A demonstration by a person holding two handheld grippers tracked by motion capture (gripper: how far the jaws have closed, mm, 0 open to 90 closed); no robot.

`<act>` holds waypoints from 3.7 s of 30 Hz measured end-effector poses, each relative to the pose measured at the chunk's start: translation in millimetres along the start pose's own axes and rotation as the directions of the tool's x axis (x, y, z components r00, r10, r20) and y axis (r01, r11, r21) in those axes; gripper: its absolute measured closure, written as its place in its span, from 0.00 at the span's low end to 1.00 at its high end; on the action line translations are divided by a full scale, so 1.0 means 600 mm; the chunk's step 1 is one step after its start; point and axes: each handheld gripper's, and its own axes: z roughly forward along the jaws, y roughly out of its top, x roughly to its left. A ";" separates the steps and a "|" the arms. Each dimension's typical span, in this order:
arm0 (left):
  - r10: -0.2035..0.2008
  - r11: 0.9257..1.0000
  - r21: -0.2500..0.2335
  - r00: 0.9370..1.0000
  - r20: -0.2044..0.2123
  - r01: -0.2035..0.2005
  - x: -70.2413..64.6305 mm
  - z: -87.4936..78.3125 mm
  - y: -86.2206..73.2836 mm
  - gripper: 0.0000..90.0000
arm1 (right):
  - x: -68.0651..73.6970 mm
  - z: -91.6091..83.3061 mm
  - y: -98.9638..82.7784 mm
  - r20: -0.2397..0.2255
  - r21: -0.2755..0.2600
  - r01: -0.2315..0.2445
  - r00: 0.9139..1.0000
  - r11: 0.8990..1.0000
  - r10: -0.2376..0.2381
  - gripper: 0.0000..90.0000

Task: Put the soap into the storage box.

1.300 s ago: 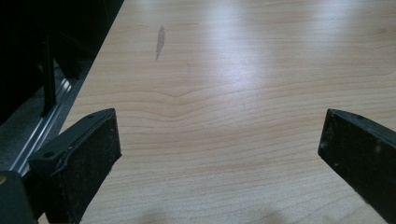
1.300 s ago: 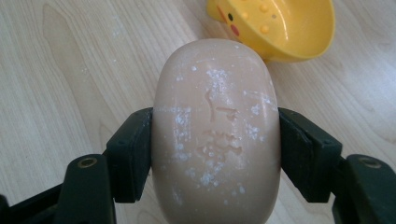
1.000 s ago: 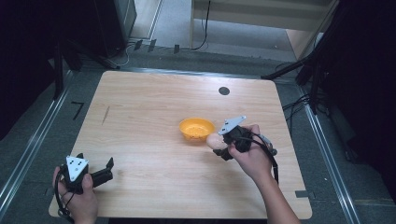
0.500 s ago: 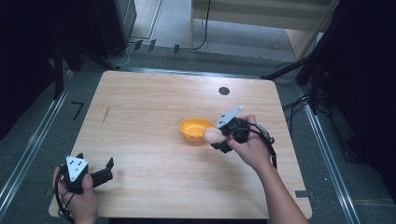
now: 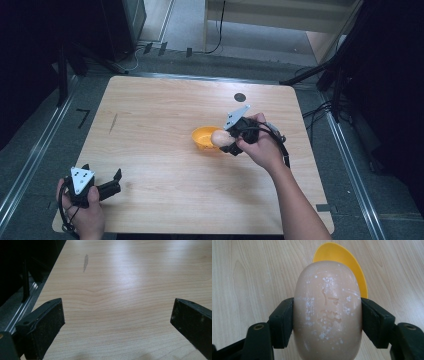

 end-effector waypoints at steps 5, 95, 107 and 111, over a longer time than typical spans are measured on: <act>0.001 1.000 0.003 1.000 0.001 -0.001 0.000 0.001 0.000 0.00 | -0.009 0.020 0.014 -0.029 0.014 0.001 1.000 1.000 -0.001 0.37; -0.002 1.000 -0.001 1.000 0.012 0.002 0.002 0.001 0.000 0.00 | -0.025 0.008 -0.029 -0.012 -0.101 -0.169 0.986 0.980 0.169 0.00; 0.003 1.000 0.004 1.000 0.008 -0.003 0.000 0.001 0.001 0.00 | 0.005 -0.008 -0.096 0.054 -0.157 -0.234 0.968 0.959 0.245 0.00; 0.008 1.000 0.003 1.000 0.008 -0.008 0.000 0.001 0.001 0.00 | 0.015 -0.007 -0.122 0.057 -0.167 -0.261 0.960 0.951 0.274 0.00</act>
